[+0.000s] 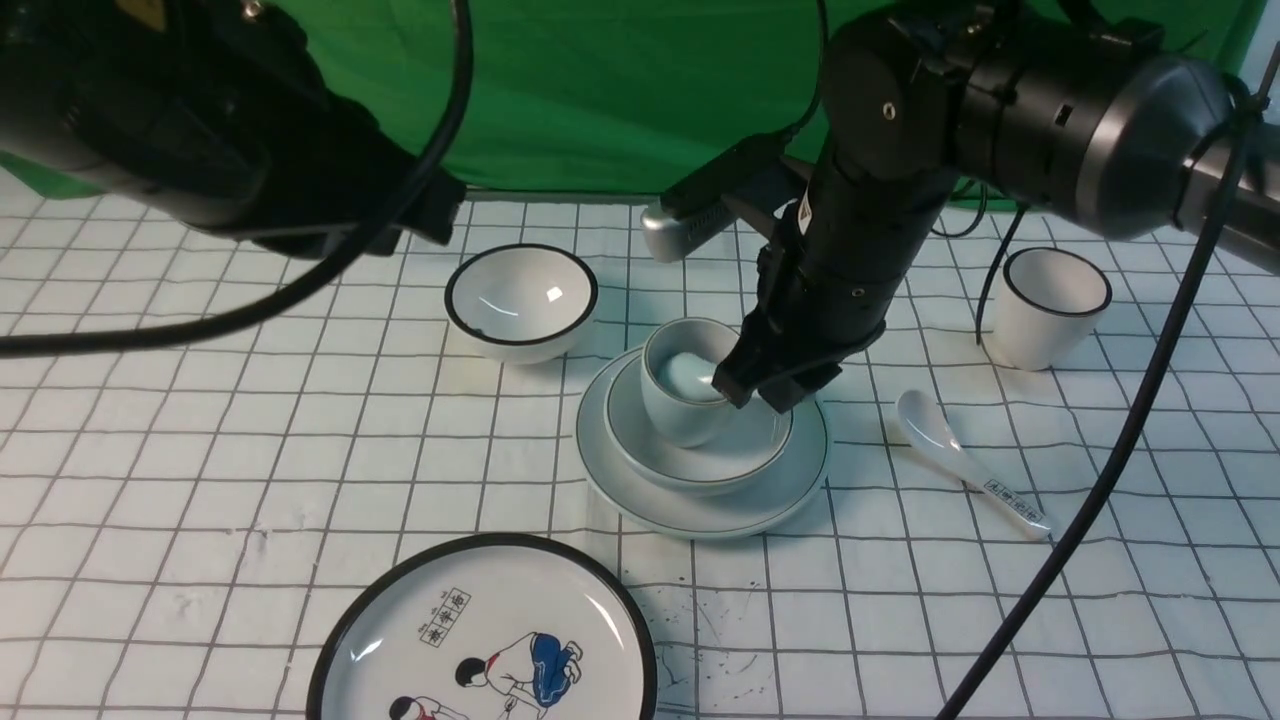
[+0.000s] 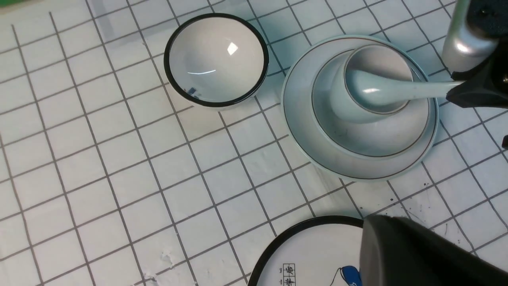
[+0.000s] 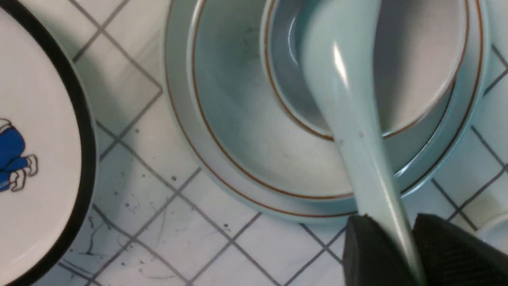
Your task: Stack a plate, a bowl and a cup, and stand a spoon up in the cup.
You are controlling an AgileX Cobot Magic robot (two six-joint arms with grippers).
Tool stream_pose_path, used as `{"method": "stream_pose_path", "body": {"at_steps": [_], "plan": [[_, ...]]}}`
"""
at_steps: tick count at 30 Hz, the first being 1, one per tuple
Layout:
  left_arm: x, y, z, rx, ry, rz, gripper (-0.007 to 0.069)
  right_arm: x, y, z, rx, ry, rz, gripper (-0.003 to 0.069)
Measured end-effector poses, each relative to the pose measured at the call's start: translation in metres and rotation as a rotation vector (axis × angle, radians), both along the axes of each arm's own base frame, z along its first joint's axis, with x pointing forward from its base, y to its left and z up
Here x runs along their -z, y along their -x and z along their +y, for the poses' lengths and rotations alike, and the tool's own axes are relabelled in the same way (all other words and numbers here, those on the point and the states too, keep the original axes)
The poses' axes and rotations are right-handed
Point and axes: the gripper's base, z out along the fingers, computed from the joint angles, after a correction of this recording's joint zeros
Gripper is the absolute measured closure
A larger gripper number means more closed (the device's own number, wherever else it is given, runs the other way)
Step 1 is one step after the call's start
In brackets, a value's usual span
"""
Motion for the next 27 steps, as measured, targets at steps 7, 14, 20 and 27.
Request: {"method": "stream_pose_path", "body": {"at_steps": [7,14,20,27], "plan": [[0.000,-0.001,0.000,0.000,0.001,-0.007,0.0624,-0.045,-0.007,0.002,0.037,-0.046,-0.092,0.0448],[-0.003,0.002,0.002,-0.001,0.002,-0.015,0.0624,-0.146,0.017,-0.018,0.097,-0.170,-0.299,0.0445],[-0.014,0.026,0.014,0.002,0.039,-0.068,0.0624,-0.227,0.086,-0.073,0.202,-0.270,-0.501,0.0445],[-0.008,0.070,0.038,0.001,0.114,-0.173,0.0624,-0.255,0.179,-0.138,0.261,-0.440,-0.681,0.0552]]}}
